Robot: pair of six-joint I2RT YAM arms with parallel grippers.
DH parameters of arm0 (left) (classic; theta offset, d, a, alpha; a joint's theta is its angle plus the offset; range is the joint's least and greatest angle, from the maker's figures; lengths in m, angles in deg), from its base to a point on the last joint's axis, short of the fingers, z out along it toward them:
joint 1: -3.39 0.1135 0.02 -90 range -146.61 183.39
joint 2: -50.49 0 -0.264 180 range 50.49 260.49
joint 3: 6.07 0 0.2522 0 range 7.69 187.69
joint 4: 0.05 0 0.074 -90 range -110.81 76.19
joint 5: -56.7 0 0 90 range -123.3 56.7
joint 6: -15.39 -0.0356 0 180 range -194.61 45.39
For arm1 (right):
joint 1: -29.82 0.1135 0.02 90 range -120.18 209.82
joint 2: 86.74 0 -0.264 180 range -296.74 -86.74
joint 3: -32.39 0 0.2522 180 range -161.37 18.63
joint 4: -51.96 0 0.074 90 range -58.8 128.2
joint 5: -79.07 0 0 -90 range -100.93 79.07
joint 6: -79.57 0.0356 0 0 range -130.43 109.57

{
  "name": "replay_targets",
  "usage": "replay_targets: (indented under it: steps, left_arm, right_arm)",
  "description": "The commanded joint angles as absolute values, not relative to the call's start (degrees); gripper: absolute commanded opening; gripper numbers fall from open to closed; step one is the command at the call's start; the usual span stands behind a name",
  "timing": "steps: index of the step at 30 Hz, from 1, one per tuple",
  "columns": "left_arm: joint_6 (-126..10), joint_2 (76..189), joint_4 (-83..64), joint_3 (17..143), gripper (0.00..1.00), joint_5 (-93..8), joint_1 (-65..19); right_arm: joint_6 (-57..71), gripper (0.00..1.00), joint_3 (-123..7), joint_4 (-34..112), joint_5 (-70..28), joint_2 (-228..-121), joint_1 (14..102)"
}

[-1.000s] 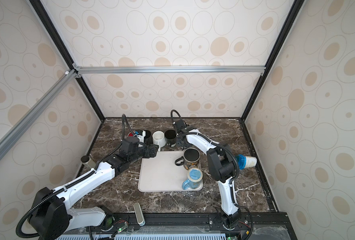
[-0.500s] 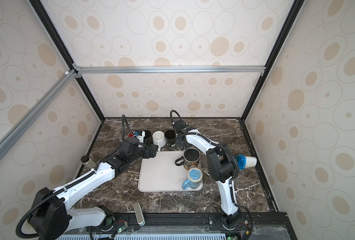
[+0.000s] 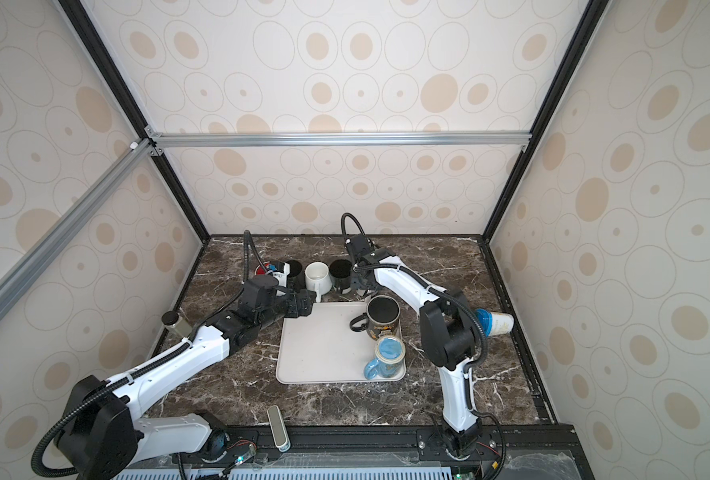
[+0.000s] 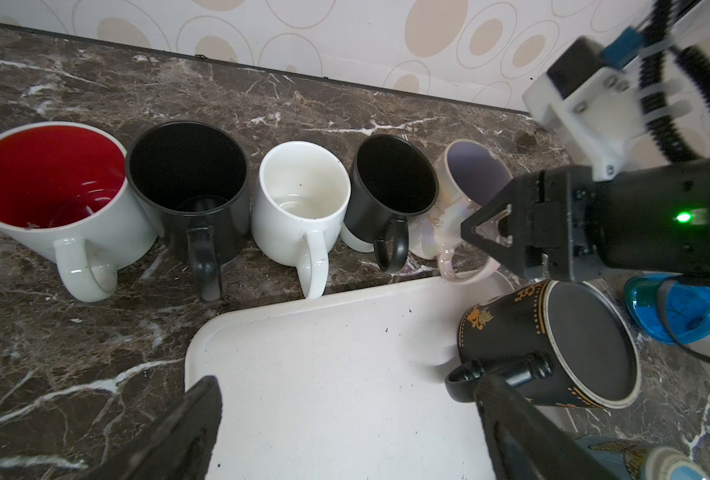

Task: Turn the mug right side up
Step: 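Open the right gripper and lift it off the pink mug while left moves toward tray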

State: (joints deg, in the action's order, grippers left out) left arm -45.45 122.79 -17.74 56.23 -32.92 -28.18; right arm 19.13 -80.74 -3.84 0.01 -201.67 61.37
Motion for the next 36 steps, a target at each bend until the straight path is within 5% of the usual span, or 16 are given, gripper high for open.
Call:
replay_targets:
  steps: [1,14,36]
  left_arm:
    - [-45.26,121.59,-17.95,56.21,0.97,-32.16,-28.51]
    - [-45.95,122.34,-18.2,56.56,0.99,-32.64,-28.49]
    - [-48.99,126.08,-15.59,59.38,0.98,-39.06,-31.18]
  right_arm:
    - [19.22,0.57,-80.56,-5.4,0.51,-196.81,61.72]
    - [16.77,0.54,-79.81,-4.78,6.61,-187.61,61.8]
    - [16.83,0.51,-74.58,-1.61,4.98,-186.85,62.11]
